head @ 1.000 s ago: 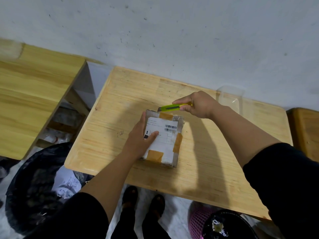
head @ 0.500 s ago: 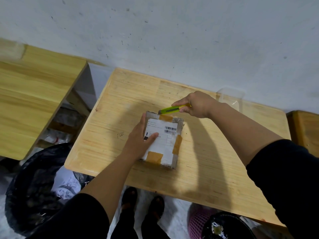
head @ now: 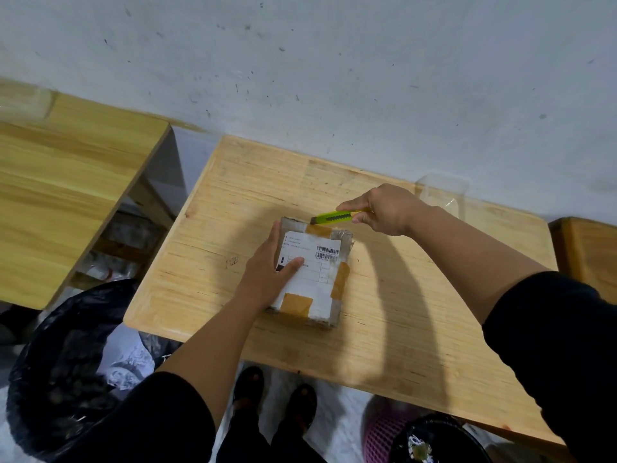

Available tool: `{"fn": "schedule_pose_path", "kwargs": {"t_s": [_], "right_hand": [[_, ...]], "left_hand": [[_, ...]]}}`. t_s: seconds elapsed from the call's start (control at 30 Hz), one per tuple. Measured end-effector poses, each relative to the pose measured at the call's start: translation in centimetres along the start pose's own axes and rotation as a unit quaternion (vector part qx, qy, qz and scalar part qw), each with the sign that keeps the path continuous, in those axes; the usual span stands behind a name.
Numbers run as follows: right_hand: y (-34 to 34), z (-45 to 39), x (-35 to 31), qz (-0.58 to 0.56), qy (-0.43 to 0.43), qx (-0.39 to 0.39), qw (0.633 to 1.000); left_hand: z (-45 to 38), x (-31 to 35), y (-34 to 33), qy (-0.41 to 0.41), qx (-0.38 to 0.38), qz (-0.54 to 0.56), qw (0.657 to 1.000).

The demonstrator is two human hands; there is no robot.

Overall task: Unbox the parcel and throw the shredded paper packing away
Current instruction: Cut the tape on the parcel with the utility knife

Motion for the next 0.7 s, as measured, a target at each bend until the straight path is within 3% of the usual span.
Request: {"fn": "schedule_pose_path", "kwargs": {"t_s": [0.3, 0.7], "right_hand": [[-0.6, 1.1, 2.0, -0.017, 0.001, 0.007, 1.0], [0.1, 1.4, 2.0, 0.067, 0.03, 0.034, 0.997]], "left_hand": [[0.1, 0.2, -0.1, 0.006, 0.009, -0.003, 1.0], [0.1, 0.4, -0.3, 0.007, 0.008, -0.01, 1.0]]}}
Point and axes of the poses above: each hand's wrist, its own z-axis away from the middle knuckle, its own y-axis out of the back of the hand, x = y × z, the point moved 2 cm from there along -z, towards the middle knuckle, and after that the axes turned 13 degrees about -y, right-handed, at the moved point
